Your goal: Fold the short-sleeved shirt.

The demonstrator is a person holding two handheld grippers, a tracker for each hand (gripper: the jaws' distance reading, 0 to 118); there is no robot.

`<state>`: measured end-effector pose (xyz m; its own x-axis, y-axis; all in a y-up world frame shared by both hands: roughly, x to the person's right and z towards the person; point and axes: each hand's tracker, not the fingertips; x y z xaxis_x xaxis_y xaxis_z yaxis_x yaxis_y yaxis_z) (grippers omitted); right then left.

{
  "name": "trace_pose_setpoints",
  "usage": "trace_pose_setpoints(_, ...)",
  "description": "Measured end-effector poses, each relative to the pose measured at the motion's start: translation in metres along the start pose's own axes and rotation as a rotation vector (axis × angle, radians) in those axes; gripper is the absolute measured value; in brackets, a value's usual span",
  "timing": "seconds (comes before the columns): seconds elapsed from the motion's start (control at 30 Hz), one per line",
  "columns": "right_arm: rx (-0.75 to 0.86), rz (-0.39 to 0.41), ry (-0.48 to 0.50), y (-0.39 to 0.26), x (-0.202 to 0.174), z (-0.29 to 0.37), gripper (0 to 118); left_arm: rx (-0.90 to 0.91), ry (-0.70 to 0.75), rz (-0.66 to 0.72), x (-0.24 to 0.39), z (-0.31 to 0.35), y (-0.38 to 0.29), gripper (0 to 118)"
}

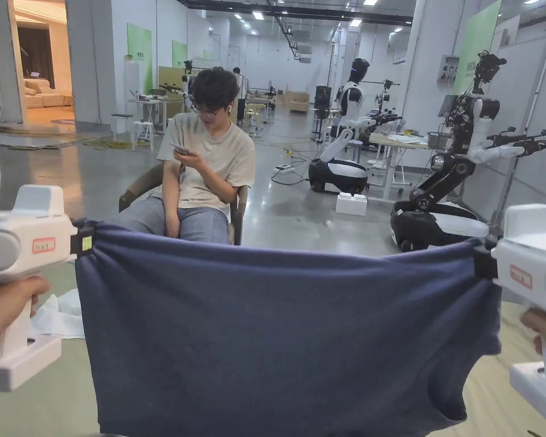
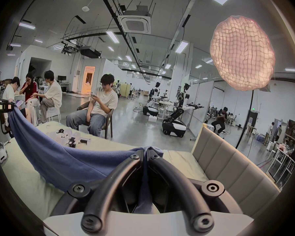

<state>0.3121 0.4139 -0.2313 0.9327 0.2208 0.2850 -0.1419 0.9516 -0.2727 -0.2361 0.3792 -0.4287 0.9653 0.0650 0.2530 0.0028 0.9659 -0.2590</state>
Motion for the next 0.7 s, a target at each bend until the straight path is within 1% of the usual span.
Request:
trace_pose_setpoints(0.03,0.0,-0.016,-0.005,-0.01,0.0,0.012,1,-0.001,-0.008,0.005,0.001,0.007,-0.01,0)
trace_pose_setpoints(0.1,-0.017,-0.023,-0.002,-0.032,0.0,0.036,1,0.0,-0.019,0.001,0.001,0.03,-0.032,0)
trace_pose_setpoints(0.27,-0.084,0.004,0.027,-0.09,-0.005,0.094,1,-0.022,-0.04,0.017,-0.002,0.091,-0.089,0)
trace_pose_setpoints(0.37,-0.159,0.034,0.055,-0.128,-0.008,0.118,1,-0.081,-0.05,0.027,-0.014,0.118,-0.126,0)
trace_pose_setpoints(0.43,-0.199,0.048,0.072,-0.152,-0.016,0.136,1,-0.145,-0.054,-0.005,-0.016,0.137,-0.151,0)
trace_pose_setpoints(0.5,-0.25,0.045,0.089,-0.175,-0.022,0.15,1,-0.21,-0.057,-0.035,-0.019,0.153,-0.177,0)
trace_pose_setpoints(0.63,-0.386,0.041,0.134,-0.218,-0.034,0.166,1,-0.342,-0.075,-0.017,-0.033,0.169,-0.223,0)
trace_pose_setpoints(0.7,-0.455,0.048,0.143,-0.239,-0.042,0.173,1,-0.414,-0.083,-0.039,-0.037,0.173,-0.247,0)
